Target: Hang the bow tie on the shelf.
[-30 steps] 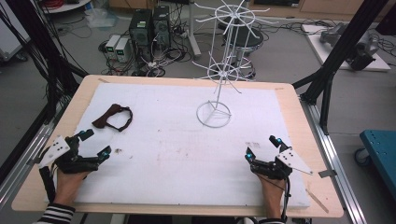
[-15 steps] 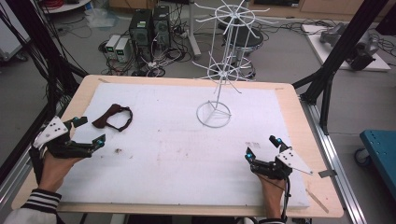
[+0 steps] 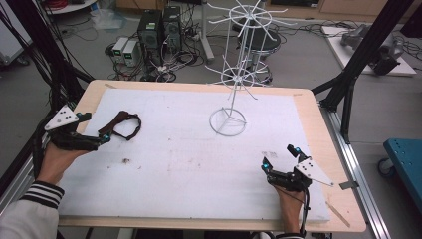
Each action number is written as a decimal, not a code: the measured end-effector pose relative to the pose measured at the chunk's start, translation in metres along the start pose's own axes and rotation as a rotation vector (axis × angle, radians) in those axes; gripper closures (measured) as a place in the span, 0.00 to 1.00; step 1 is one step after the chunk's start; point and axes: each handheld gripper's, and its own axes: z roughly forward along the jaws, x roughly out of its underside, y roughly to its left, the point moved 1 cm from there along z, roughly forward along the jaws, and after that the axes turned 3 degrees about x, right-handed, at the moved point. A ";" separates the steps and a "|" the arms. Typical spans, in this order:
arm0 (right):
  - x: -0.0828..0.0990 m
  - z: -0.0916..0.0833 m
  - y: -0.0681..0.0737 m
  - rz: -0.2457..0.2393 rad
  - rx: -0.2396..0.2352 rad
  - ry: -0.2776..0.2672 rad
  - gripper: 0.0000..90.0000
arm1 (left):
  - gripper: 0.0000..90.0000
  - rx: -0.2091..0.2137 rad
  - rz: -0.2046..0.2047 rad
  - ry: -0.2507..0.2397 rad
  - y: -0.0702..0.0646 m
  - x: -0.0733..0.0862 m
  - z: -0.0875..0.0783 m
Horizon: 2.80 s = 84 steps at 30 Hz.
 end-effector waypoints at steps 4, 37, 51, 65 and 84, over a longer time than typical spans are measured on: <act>0.000 0.000 0.000 -0.001 0.000 -0.001 0.01 | 0.02 -0.016 -0.013 0.064 0.010 -0.004 0.009; 0.000 -0.001 0.000 0.007 -0.001 -0.004 0.01 | 0.02 -0.073 -0.081 0.412 0.057 0.012 0.058; 0.000 -0.001 0.000 0.005 0.000 -0.005 0.01 | 0.02 -0.079 -0.056 0.521 0.056 0.023 0.074; 0.000 -0.001 0.000 0.002 0.000 -0.006 0.01 | 0.20 -0.078 -0.055 0.548 0.056 0.027 0.078; 0.000 -0.001 0.000 0.003 -0.002 -0.005 0.01 | 0.70 -0.080 -0.059 0.597 0.051 0.027 0.080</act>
